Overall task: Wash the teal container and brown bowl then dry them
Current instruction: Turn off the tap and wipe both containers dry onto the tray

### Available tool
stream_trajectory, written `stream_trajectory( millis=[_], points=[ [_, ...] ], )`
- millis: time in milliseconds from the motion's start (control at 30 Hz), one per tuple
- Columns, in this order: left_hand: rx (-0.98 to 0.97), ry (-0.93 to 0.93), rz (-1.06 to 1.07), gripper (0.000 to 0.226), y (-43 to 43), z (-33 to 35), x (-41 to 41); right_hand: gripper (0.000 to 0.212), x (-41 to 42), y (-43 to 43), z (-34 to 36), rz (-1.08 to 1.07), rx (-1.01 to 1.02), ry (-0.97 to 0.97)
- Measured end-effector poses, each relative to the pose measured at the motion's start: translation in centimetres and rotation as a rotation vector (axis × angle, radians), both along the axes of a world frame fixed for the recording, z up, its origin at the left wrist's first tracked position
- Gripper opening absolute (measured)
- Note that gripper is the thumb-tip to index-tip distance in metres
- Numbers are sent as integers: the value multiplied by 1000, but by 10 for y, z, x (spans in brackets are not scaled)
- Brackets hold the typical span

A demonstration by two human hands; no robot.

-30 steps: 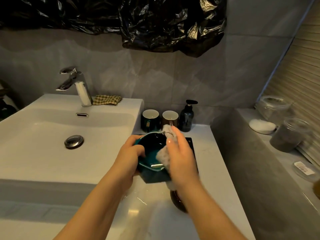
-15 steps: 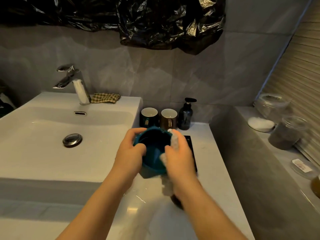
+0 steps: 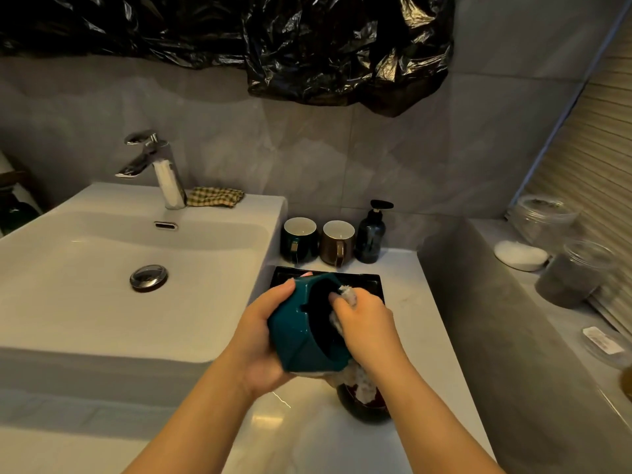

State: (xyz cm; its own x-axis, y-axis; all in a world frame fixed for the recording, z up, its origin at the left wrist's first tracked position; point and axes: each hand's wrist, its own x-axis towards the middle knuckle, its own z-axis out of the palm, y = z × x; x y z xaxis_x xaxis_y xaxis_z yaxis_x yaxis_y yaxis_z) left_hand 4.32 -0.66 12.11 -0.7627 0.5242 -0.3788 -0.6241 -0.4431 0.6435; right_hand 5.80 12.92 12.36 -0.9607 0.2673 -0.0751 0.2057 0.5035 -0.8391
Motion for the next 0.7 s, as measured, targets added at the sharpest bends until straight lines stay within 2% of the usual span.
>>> stream_trajectory(
  millis=[100, 200, 233, 300, 333, 367, 433, 500, 633, 700],
  points=[
    [106, -91, -27, 44, 1, -7, 2, 28, 0, -3, -1, -161, -172, 76],
    [199, -202, -12, 50, 0, -12, 4, 21, 2, -2, 8, -268, -376, 269],
    [220, -213, 7, 50, 0, -13, 3, 22, 3, -2, 10, -241, -429, 320],
    [220, -197, 34, 46, 1, -16, 1, 33, 3, -6, 10, -34, -502, 329],
    [210, -180, 36, 45, 2, -16, 0, 43, 3, -9, 7, 96, -447, 307],
    [201, -163, 39, 44, 3, -15, 0, 54, 5, -13, 3, 196, -286, 308],
    [181, -146, 48, 42, 3, -14, -2, 69, 7, -15, -2, 247, 42, 400],
    [199, -127, 49, 43, 0, -12, -3, 78, 11, -10, 3, 234, 175, 478],
    [198, -77, 69, 49, -6, -9, -11, 73, 22, -8, 9, 621, 457, 338],
    [159, -68, 71, 49, -4, -9, -12, 79, 20, -10, 9, 718, 462, 282]
  ],
)
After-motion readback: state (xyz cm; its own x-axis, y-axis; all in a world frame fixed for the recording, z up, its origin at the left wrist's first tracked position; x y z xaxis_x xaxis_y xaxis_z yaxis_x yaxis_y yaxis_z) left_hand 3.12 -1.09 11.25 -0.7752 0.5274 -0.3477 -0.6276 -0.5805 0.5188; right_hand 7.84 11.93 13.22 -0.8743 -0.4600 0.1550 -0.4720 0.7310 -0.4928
